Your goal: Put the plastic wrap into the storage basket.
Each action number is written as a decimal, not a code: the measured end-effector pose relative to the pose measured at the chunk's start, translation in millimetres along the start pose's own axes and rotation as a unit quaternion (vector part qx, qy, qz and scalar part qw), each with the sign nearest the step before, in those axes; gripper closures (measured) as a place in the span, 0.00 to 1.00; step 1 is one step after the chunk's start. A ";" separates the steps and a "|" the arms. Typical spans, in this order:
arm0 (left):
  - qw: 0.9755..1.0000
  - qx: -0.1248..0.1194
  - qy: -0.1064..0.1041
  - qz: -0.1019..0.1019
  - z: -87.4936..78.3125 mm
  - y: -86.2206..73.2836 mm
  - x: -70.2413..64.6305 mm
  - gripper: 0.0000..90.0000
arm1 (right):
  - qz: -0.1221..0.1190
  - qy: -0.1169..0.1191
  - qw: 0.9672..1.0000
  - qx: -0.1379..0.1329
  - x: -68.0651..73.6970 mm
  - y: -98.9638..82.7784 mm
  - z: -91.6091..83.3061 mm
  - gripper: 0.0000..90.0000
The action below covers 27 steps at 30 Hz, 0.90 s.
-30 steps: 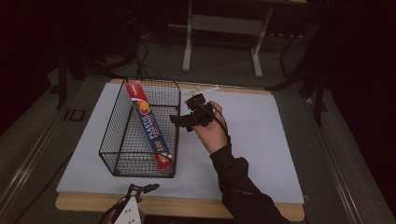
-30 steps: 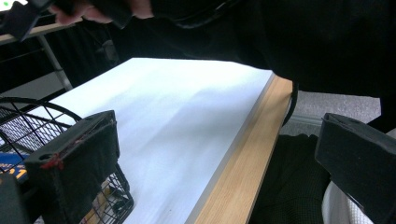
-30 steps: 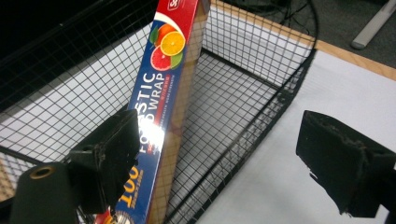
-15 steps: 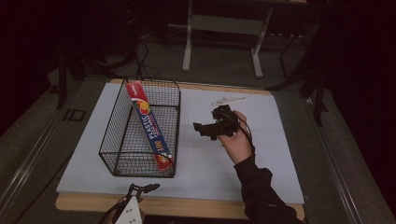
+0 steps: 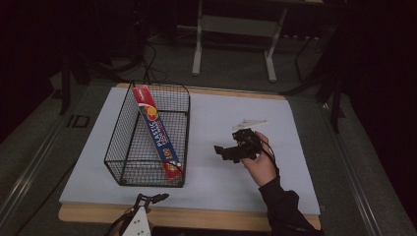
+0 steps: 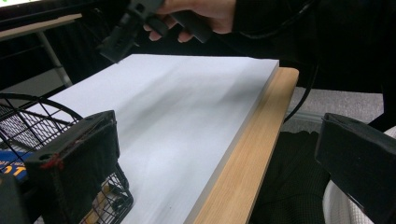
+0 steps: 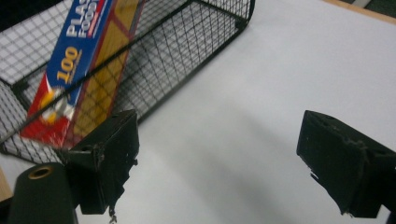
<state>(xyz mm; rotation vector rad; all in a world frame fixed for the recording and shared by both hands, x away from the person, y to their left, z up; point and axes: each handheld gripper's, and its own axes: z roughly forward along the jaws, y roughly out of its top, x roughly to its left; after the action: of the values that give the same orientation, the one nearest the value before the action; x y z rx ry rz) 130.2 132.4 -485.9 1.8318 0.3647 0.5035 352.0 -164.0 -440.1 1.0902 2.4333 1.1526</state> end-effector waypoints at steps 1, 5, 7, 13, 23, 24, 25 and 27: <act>1.000 0.000 0.000 0.000 0.0 0.0 -0.1 0.00 | -0.002 -0.001 1.000 0.001 -0.2 -2.9 -0.9 0.14; 1.000 0.001 -0.001 0.001 0.4 0.0 -0.3 0.00 | -0.006 0.001 1.000 0.002 -2.4 -11.6 -4.2 0.14; 1.000 0.001 0.000 0.001 0.4 0.1 -0.5 0.00 | -0.009 -0.001 1.000 0.000 -3.2 -15.1 -5.8 0.14; 1.000 0.002 -0.001 0.002 0.5 0.0 -0.5 0.00 | -0.020 0.002 1.000 0.001 -6.7 -30.2 -9.3 0.14; 1.000 0.003 -0.001 0.004 0.6 0.2 -1.4 0.00 | -0.004 0.000 1.000 0.013 -20.8 -55.6 -12.2 0.14; 1.000 0.003 -0.001 0.004 0.6 0.1 -1.5 0.00 | -0.006 -0.001 1.000 0.016 -21.8 -59.2 -12.4 0.14; 1.000 0.003 -0.001 0.004 0.6 0.1 -1.4 0.00 | -0.012 -0.002 1.000 0.019 -23.6 -66.5 -13.0 0.14; 1.000 0.004 -0.001 0.004 1.0 -0.1 -1.2 0.00 | -0.014 -0.003 1.000 0.023 -25.9 -71.7 -13.9 0.14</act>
<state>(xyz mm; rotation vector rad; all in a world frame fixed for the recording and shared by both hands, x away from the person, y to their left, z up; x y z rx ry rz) 129.7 131.1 -486.4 1.8418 0.3590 0.5050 325.4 -219.9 -486.8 1.0682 2.4741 1.0877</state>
